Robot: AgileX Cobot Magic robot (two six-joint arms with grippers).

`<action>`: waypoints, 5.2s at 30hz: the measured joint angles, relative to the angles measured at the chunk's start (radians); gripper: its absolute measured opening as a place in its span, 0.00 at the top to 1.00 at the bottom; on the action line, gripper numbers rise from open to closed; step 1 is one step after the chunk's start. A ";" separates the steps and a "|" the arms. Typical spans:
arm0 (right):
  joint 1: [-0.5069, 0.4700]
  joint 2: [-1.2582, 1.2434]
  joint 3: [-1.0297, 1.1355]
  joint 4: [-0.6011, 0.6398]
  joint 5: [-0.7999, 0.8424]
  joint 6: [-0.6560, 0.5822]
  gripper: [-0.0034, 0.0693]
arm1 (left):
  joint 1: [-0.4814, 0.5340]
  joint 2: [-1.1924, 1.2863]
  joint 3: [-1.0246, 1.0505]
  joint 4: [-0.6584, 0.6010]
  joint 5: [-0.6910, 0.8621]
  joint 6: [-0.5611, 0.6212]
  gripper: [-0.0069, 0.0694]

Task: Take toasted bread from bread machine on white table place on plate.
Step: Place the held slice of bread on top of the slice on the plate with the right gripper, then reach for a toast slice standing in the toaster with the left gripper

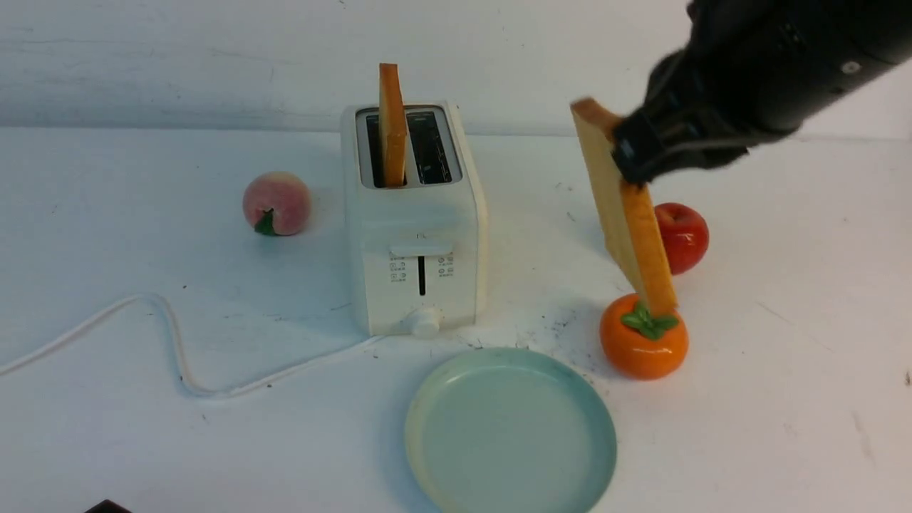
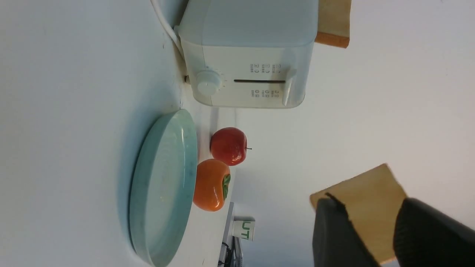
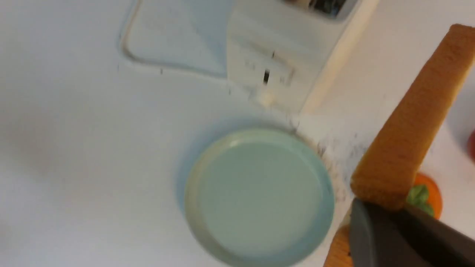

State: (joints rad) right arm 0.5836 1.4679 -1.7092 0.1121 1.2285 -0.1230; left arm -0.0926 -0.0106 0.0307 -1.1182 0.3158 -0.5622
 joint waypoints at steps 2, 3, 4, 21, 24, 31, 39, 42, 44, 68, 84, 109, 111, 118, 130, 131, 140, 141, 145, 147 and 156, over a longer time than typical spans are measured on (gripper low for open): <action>0.000 -0.027 0.096 0.023 0.017 0.011 0.94 | 0.000 0.000 0.000 0.001 -0.001 0.000 0.60; 0.000 -0.038 0.143 0.043 0.011 0.012 0.94 | 0.000 0.000 0.000 0.001 -0.001 0.000 0.60; 0.000 -0.050 0.203 0.073 -0.014 0.011 0.94 | 0.000 0.000 0.000 0.003 -0.001 0.000 0.60; 0.000 0.001 0.511 0.136 -0.436 -0.037 0.94 | 0.000 0.000 0.000 0.005 -0.005 0.000 0.60; 0.000 0.033 0.511 0.108 -0.457 -0.045 0.94 | 0.000 0.000 0.000 0.006 -0.005 0.000 0.60; 0.001 0.148 0.511 0.118 -0.480 -0.135 0.94 | 0.000 0.000 0.000 0.007 -0.005 0.000 0.60; 0.001 0.274 0.511 0.252 -0.503 -0.175 0.92 | 0.000 0.000 0.000 0.007 -0.003 0.000 0.60; 0.001 0.288 0.511 0.283 -0.515 -0.175 0.89 | 0.000 0.000 0.000 0.007 -0.003 0.000 0.60; 0.001 0.290 0.511 0.303 -0.526 -0.175 0.84 | 0.000 0.000 0.000 0.007 -0.003 0.000 0.60; 0.001 0.167 0.505 -0.257 -0.279 0.210 0.98 | 0.000 0.000 0.000 -0.004 -0.002 0.036 0.60; 0.001 -0.321 0.577 -0.261 -0.146 0.295 0.98 | 0.000 0.517 -0.631 0.133 0.247 0.516 0.93; 0.001 -0.667 0.884 -0.209 -0.270 0.298 0.97 | -0.332 1.906 -2.150 1.094 0.934 0.118 0.93; 0.001 -0.667 0.884 -0.209 -0.271 0.298 0.97 | -0.332 1.962 -2.189 1.118 0.936 0.092 0.93; 0.001 -0.667 0.884 -0.209 -0.280 0.298 0.97 | -0.332 2.029 -2.195 1.204 0.937 0.060 0.77; 0.001 -0.667 0.884 -0.209 -0.292 0.298 0.96 | -0.332 2.068 -2.197 1.219 0.810 0.028 0.41; 0.001 -0.667 0.884 -0.209 -0.292 0.298 0.96 | -0.332 2.071 -2.197 1.219 0.792 0.028 0.40; 0.001 -0.667 0.884 -0.209 -0.292 0.298 0.96 | -0.334 2.093 -2.198 1.215 0.710 0.028 0.39; 0.001 -0.667 0.884 -0.209 -0.292 0.298 0.96 | -0.335 2.098 -2.198 1.213 0.700 0.028 0.39; 0.001 -0.667 0.884 -0.209 -0.292 0.298 0.96 | -0.337 2.116 -2.198 1.204 0.682 0.028 0.39; 0.001 -0.667 0.884 -0.209 -0.292 0.298 0.95 | -0.338 2.116 -2.198 1.203 0.680 0.028 0.39; 0.001 -0.667 0.884 -0.206 -0.292 0.298 0.95 | -0.339 2.065 -2.203 1.288 0.734 0.028 0.39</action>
State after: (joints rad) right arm 0.5844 0.8006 -0.8248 -0.0938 0.9362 0.1746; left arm -0.4314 2.0541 -2.1725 0.1703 1.0502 -0.5339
